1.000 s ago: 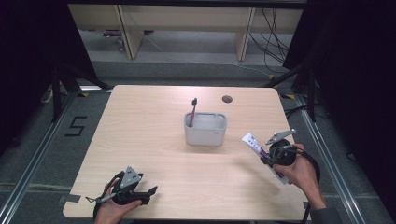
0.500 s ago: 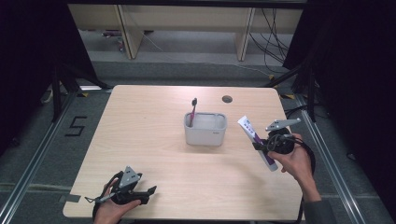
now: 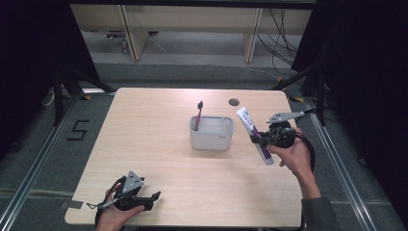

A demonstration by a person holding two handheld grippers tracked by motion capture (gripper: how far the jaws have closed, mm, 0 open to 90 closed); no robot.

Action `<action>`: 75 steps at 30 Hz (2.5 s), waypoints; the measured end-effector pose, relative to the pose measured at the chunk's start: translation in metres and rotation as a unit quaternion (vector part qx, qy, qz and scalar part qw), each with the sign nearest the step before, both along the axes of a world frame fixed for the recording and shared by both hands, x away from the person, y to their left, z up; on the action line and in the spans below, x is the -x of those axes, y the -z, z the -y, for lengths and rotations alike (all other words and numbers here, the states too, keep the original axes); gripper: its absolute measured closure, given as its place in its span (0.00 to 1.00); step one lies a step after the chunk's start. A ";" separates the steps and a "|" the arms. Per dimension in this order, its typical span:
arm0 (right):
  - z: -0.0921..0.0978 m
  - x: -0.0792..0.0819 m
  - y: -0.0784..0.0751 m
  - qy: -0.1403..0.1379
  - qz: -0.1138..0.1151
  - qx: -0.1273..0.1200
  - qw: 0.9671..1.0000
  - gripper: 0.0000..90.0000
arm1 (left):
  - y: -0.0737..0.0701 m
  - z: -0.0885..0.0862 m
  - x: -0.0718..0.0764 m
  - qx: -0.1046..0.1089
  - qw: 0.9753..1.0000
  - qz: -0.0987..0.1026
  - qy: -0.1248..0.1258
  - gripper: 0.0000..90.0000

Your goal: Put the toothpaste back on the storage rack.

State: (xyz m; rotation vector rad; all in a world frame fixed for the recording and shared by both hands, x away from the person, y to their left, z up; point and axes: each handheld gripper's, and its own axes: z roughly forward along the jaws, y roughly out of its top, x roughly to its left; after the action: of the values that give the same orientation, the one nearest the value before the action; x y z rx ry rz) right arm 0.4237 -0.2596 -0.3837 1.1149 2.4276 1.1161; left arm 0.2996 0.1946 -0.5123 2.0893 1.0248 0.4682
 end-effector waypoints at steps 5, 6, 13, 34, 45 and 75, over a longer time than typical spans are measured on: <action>-0.008 -0.008 -0.001 0.003 0.017 -0.012 1.000 0.85 | -0.001 -0.001 0.000 -0.004 1.000 -0.003 0.004 0.24; -0.008 -0.010 -0.002 -0.005 0.014 -0.009 1.000 0.85 | 0.000 -0.001 0.000 -0.004 1.000 -0.004 0.005 0.24; -0.020 -0.016 -0.010 -0.010 0.018 -0.030 0.999 0.85 | 0.000 -0.001 0.000 -0.003 1.000 -0.003 0.006 0.24; -0.054 -0.037 -0.020 -0.017 0.035 -0.079 0.996 0.85 | 0.000 0.001 0.001 0.002 1.000 -0.003 0.002 0.24; -0.071 -0.047 -0.025 -0.029 0.047 -0.100 0.993 0.85 | 0.000 0.001 0.001 0.001 1.000 -0.005 0.002 0.24; -0.103 -0.076 -0.024 -0.003 0.060 -0.158 0.986 0.85 | -0.001 0.001 0.001 0.004 1.000 -0.003 0.004 0.24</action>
State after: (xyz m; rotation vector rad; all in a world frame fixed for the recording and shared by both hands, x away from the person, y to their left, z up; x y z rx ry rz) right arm 0.4994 -0.1567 -0.3594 1.0907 2.2158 1.5628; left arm 0.2986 0.1934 -0.5116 2.0892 1.0191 0.4538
